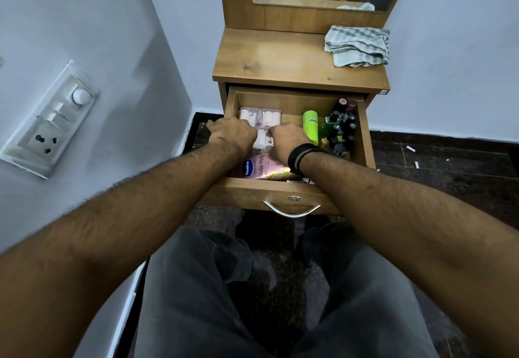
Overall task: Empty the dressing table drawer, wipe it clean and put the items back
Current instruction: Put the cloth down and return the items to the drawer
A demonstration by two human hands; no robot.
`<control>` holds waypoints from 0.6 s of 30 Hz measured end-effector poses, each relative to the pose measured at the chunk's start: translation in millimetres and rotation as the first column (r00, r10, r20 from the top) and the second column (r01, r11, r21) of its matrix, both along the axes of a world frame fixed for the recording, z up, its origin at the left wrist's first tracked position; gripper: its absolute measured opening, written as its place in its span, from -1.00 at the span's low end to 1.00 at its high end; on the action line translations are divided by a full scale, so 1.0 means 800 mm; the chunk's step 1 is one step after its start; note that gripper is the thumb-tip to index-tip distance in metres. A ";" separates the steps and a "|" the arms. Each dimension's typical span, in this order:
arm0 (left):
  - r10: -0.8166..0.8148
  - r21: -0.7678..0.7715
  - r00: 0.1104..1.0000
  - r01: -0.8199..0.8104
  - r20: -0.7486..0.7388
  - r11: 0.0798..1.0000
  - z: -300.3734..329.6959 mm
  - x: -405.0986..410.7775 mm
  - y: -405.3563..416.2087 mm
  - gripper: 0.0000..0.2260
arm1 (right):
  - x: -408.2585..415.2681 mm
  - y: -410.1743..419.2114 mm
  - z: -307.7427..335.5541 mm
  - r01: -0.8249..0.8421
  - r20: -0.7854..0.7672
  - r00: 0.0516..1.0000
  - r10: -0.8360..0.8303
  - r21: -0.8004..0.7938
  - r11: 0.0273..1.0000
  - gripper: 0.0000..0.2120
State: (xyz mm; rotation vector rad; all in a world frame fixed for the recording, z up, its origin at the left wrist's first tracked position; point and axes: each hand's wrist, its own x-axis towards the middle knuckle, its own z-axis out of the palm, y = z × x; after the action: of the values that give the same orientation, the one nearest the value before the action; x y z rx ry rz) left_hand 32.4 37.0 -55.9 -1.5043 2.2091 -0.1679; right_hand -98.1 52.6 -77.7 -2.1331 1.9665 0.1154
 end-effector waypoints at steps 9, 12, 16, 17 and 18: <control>0.014 -0.001 1.000 -0.014 -0.020 1.000 -0.009 0.000 -0.007 -0.65 | 0.001 0.001 -0.005 -0.018 0.057 0.998 0.019 -0.026 0.999 -0.65; 0.017 0.013 1.000 -0.017 -0.025 1.000 -0.008 0.001 -0.007 -0.60 | 0.001 0.003 -0.003 -0.014 0.064 0.998 0.015 -0.023 1.000 -0.66; -0.005 -0.009 0.996 0.005 -0.084 1.000 0.001 0.004 -0.002 -0.56 | 0.000 0.009 0.007 0.017 0.096 0.995 -0.014 -0.022 1.000 -0.61; -0.022 -0.028 0.995 0.019 -0.094 0.999 0.006 0.004 0.001 -0.57 | 0.000 0.013 0.012 0.030 0.106 0.994 -0.027 -0.028 0.999 -0.60; -0.032 -0.045 0.994 0.027 -0.101 0.999 0.011 0.004 0.006 -0.59 | -0.001 0.016 0.018 0.042 0.114 0.993 -0.037 -0.039 0.998 -0.60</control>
State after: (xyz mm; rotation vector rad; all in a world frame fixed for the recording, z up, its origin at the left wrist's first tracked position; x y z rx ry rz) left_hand 36.0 41.5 -46.9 -1.5354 2.3225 -0.1535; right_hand -98.5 65.6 -63.6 -2.0759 1.9613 -0.0521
